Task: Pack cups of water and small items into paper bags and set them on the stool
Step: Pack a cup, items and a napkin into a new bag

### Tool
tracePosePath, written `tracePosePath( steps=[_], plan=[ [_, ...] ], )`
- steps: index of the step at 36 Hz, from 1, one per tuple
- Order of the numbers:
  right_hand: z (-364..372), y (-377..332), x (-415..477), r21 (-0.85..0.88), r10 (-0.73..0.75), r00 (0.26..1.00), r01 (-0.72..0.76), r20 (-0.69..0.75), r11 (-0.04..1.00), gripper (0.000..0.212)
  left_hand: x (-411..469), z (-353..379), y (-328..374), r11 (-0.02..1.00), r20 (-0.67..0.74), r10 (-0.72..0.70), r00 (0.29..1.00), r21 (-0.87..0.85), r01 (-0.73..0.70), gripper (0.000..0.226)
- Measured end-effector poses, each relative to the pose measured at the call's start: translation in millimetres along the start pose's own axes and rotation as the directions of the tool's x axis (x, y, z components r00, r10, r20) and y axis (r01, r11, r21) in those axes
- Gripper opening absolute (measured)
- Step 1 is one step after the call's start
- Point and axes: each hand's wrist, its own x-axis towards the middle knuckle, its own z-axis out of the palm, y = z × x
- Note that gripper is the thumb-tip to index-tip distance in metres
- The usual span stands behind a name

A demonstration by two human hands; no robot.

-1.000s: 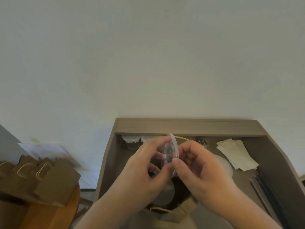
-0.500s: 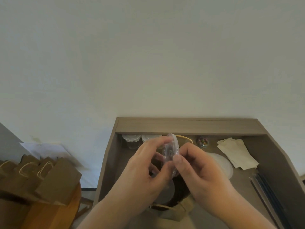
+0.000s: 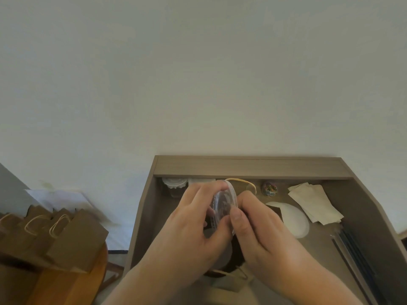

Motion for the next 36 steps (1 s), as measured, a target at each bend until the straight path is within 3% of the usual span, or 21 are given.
tracePosePath(
  steps=[6,10,15,20,24,28,33,36],
  plan=[
    [1,2,0,-0.072,-0.018,1.000,0.016,-0.025,0.997,0.033,1,-3,2,0.999,-0.015,0.004,1.000,0.037,-0.003,0.044],
    [0,1,1,0.173,0.071,0.997,-0.065,-0.026,0.983,0.031,3,-4,1,0.994,-0.111,0.067,0.992,0.097,-0.056,0.029],
    [1,3,3,0.361,0.097,0.995,-0.078,-0.034,0.929,0.039,3,-3,4,0.997,-0.173,-0.019,0.985,-0.083,0.005,0.015],
    [1,6,6,0.410,0.122,0.992,-0.099,-0.030,0.907,0.035,2,-4,6,0.967,-0.091,-0.098,0.991,-0.245,0.073,0.015],
    [1,3,7,0.299,0.109,0.992,-0.086,-0.061,0.950,0.038,3,-4,9,0.889,-0.046,-0.162,0.986,-0.440,0.125,0.012],
    [-3,0,5,0.133,0.088,0.995,-0.081,-0.046,0.988,0.028,6,-8,10,0.859,0.014,-0.224,0.975,-0.469,0.204,0.014],
    [-5,-2,5,-0.001,0.057,0.998,-0.057,-0.031,0.998,0.028,10,-8,2,0.618,0.193,-0.322,0.927,-0.699,0.360,0.037],
    [-4,0,4,0.019,0.065,0.998,-0.065,-0.012,0.998,0.028,13,-7,-2,0.571,0.238,-0.337,0.911,-0.717,0.399,0.035]
  ],
)
